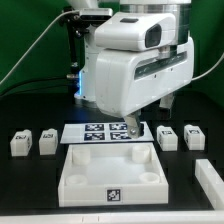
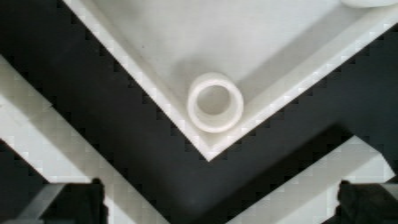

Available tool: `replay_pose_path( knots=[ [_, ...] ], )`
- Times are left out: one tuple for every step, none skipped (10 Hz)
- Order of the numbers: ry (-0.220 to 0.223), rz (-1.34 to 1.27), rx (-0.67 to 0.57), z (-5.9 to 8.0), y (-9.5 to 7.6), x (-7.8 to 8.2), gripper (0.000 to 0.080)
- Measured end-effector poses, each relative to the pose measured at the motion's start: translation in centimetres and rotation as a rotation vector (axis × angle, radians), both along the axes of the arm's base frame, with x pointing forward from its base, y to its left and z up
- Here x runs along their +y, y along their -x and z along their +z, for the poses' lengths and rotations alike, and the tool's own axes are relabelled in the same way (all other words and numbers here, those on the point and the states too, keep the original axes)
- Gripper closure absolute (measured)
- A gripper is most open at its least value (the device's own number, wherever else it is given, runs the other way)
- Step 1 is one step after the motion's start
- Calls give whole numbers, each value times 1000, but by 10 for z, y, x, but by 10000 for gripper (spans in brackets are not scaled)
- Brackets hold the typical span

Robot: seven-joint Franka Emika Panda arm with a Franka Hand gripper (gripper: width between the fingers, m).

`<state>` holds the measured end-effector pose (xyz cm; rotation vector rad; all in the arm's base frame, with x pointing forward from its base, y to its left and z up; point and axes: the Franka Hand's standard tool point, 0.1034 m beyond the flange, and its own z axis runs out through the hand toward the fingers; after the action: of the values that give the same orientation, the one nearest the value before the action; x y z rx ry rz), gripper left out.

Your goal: Assemble one leg

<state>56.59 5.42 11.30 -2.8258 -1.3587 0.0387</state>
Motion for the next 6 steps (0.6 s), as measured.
replay_pose_path(
  knots=[
    [0,0,0,0,0,0,150],
    [0,0,0,0,0,0,150],
    [0,0,0,0,0,0,150],
    [0,0,0,0,0,0,150],
    [0,0,0,0,0,0,150],
    [0,0,0,0,0,0,150]
  ],
)
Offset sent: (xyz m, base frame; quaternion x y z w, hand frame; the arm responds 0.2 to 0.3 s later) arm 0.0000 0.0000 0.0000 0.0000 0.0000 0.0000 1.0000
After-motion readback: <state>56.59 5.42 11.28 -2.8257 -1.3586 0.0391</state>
